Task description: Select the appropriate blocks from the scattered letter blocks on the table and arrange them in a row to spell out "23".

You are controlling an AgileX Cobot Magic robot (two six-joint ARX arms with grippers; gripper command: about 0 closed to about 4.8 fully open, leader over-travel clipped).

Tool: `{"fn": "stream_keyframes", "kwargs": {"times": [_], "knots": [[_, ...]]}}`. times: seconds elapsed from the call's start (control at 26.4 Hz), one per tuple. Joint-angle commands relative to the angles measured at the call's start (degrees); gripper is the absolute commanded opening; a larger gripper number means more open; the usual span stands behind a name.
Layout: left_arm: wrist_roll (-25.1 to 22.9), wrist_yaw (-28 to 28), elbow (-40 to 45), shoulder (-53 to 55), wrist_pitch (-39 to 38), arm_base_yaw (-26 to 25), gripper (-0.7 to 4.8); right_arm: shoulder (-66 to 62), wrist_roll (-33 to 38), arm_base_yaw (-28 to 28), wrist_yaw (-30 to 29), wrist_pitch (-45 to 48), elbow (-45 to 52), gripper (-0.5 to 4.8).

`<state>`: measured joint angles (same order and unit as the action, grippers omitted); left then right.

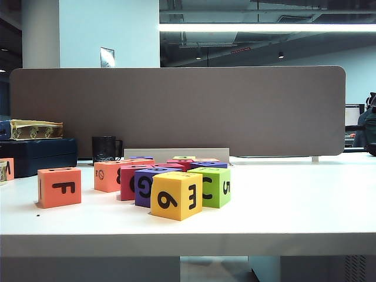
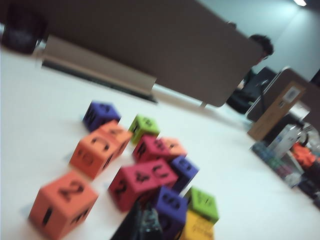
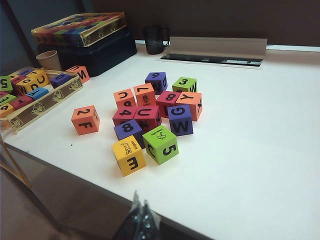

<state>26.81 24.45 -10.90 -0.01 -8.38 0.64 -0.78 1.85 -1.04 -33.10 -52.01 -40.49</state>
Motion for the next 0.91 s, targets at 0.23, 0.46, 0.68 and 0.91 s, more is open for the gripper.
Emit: {"fn": "stream_keyframes", "kwargs": {"times": [0.23, 0.46, 0.68, 0.91], "knots": [[-5.29, 0.39, -9.38, 4.33, -2.27, 0.07, -0.06, 0.59, 0.02, 0.04, -0.11, 0.42, -0.24, -0.01], [-17.79, 0.24, -20.13, 22.21, -8.59, 0.07, -0.06, 0.59, 0.02, 0.04, -0.11, 1.18, -0.24, -0.01], [-21.75, 0.22, -27.54, 35.54, -10.82, 0.07, -0.06, 0.59, 0.02, 0.04, -0.11, 1.27, -0.24, -0.01], [-25.40, -0.15, -36.15, 49.35, -15.65, 0.09, -0.06, 0.59, 0.02, 0.04, -0.11, 1.29, -0.26, -0.01]]}}
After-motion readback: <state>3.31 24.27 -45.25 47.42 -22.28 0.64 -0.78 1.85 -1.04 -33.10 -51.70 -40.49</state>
